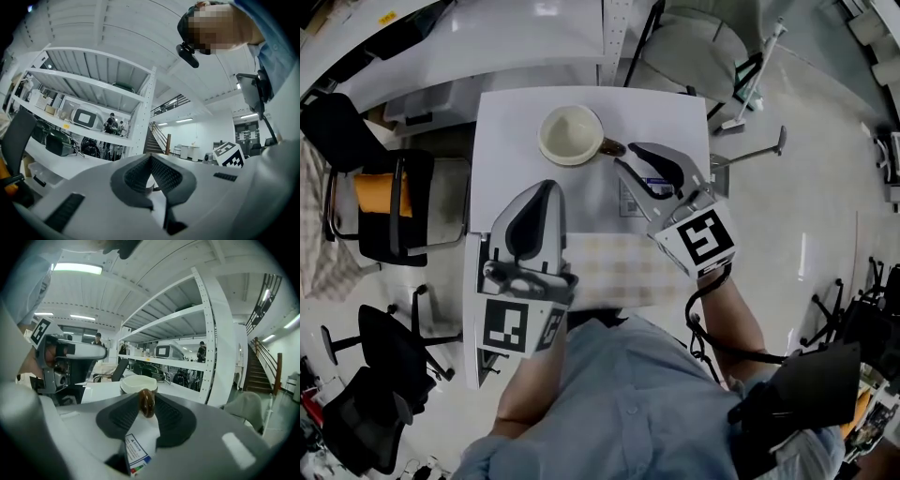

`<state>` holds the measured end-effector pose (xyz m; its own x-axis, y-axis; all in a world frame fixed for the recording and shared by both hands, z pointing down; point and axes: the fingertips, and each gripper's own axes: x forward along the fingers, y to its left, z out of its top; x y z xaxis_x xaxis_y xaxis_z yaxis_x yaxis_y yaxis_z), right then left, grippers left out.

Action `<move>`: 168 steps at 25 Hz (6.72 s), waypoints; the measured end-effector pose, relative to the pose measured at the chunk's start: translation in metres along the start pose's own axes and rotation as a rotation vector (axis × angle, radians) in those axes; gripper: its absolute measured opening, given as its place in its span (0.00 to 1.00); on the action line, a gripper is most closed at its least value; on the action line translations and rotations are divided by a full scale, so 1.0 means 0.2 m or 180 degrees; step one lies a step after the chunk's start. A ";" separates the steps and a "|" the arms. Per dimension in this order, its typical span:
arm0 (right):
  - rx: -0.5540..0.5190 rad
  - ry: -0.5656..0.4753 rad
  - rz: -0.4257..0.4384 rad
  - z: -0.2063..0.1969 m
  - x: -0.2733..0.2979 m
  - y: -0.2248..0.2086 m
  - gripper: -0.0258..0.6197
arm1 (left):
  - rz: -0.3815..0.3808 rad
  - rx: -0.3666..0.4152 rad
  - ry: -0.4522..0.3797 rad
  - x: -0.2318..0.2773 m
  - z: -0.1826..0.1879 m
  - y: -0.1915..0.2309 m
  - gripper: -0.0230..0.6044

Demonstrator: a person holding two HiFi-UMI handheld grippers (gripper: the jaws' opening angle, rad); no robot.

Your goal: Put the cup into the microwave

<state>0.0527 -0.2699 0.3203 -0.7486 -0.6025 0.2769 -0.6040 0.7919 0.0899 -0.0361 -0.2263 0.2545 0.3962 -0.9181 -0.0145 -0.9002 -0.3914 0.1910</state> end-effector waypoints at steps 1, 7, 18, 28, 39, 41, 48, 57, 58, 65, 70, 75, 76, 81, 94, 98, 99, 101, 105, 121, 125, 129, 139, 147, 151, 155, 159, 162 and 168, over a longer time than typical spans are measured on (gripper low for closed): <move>0.0003 0.0019 0.0008 -0.01 0.02 -0.01 0.20 | 0.0010 -0.0017 0.0008 0.01 -0.01 0.02 0.04; -0.0015 0.0054 0.0174 -0.01 0.10 -0.04 0.21 | 0.0064 -0.0091 0.0052 0.04 -0.05 0.10 0.04; -0.0105 0.0403 0.0292 -0.05 0.16 0.01 0.15 | 0.0077 -0.0145 0.0092 0.07 -0.08 0.13 0.04; 0.0203 0.0559 -0.0125 -0.08 0.16 0.04 0.18 | 0.0019 -0.0150 0.0086 0.04 -0.07 0.09 0.04; 0.0234 0.0821 -0.0166 -0.08 0.21 0.04 0.17 | 0.0052 -0.0212 0.0070 0.01 -0.07 0.14 0.04; 0.0241 0.0836 -0.0184 -0.08 0.21 0.04 0.17 | 0.0051 -0.0221 0.0063 0.01 -0.06 0.14 0.04; 0.0074 0.0837 -0.0257 -0.07 0.23 0.06 0.14 | 0.0015 -0.0245 0.0061 0.00 -0.07 0.14 0.04; 0.0067 0.0622 -0.0332 -0.05 0.22 0.09 0.13 | -0.0001 -0.0226 0.0065 -0.02 -0.07 0.16 0.04; 0.0064 0.0618 -0.0323 -0.04 0.22 0.10 0.13 | -0.0005 -0.0219 0.0063 -0.02 -0.07 0.16 0.04; 0.0054 0.0616 -0.0356 -0.04 0.17 0.17 0.13 | -0.0020 -0.0149 0.0065 -0.08 -0.06 0.14 0.04; 0.0142 0.0696 -0.0365 -0.06 0.10 0.21 0.13 | -0.0019 -0.0122 0.0053 -0.13 -0.05 0.11 0.04; 0.0181 0.0776 -0.0424 -0.09 0.07 0.21 0.15 | -0.0055 -0.0145 0.0036 -0.14 -0.06 0.07 0.04; 0.0188 0.0775 -0.0430 -0.09 0.08 0.21 0.17 | -0.0055 -0.0150 0.0034 -0.14 -0.06 0.07 0.04; 0.0258 0.0842 -0.0308 -0.11 0.10 0.23 0.20 | -0.0046 -0.0163 0.0023 -0.15 -0.06 0.06 0.04; 0.0114 0.0729 -0.0448 -0.11 0.09 0.22 0.21 | -0.0052 -0.0165 0.0043 -0.17 -0.06 0.05 0.04; 0.0136 0.0714 -0.0441 -0.09 0.10 0.23 0.21 | -0.0070 -0.0166 0.0043 -0.18 -0.05 0.04 0.04; 0.0128 0.0714 -0.0449 -0.09 0.10 0.23 0.20 | -0.0069 -0.0167 0.0042 -0.18 -0.05 0.04 0.04; 0.0167 0.0698 -0.0472 -0.09 0.11 0.22 0.15 | -0.0065 -0.0167 0.0040 -0.18 -0.05 0.05 0.04; 0.0310 0.0619 -0.0455 -0.09 0.11 0.21 0.13 | -0.0056 -0.0159 0.0033 -0.19 -0.05 0.05 0.04; 0.0269 0.0247 -0.0518 -0.01 0.07 0.21 0.13 | -0.0009 -0.0109 -0.0011 -0.24 -0.02 0.03 0.04; 0.0278 0.0391 -0.0426 -0.04 0.06 0.24 0.13 | -0.0016 -0.0108 -0.0022 -0.24 -0.02 0.03 0.04; 0.0299 0.0664 -0.0399 -0.08 0.05 0.25 0.14 | -0.0035 -0.0124 -0.0026 -0.23 -0.02 0.02 0.04; 0.0401 0.0994 -0.0266 -0.08 0.05 0.24 0.21 | -0.0028 -0.0206 -0.0037 -0.20 -0.04 0.05 0.04; 0.0486 0.1070 -0.0244 -0.08 0.09 0.22 0.15 | -0.0051 -0.0308 -0.0013 -0.17 -0.08 0.06 0.04; 0.0334 0.0935 -0.0315 -0.06 0.10 0.22 0.14 | -0.0071 -0.0321 -0.0011 -0.16 -0.08 0.06 0.04; 0.0308 0.0729 -0.0316 -0.02 0.08 0.22 0.14 | -0.0045 -0.0306 -0.0016 -0.16 -0.07 0.08 0.04; 0.0343 0.0632 -0.0291 0.00 0.06 0.22 0.14 | -0.0036 -0.0302 -0.0009 -0.15 -0.07 0.08 0.04; 0.0339 0.0670 -0.0262 0.00 0.02 0.23 0.14 | -0.0046 -0.0297 -0.0012 -0.15 -0.07 0.07 0.04; 0.0358 0.0873 -0.0194 -0.08 -0.04 0.27 0.14 | -0.0077 -0.0290 -0.0016 -0.16 -0.08 0.04 0.04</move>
<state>0.0297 -0.2200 0.3374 -0.6175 -0.5869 0.5238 -0.6835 0.7299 0.0120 -0.0530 -0.1991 0.2719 0.4165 -0.9088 -0.0252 -0.8701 -0.4064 0.2789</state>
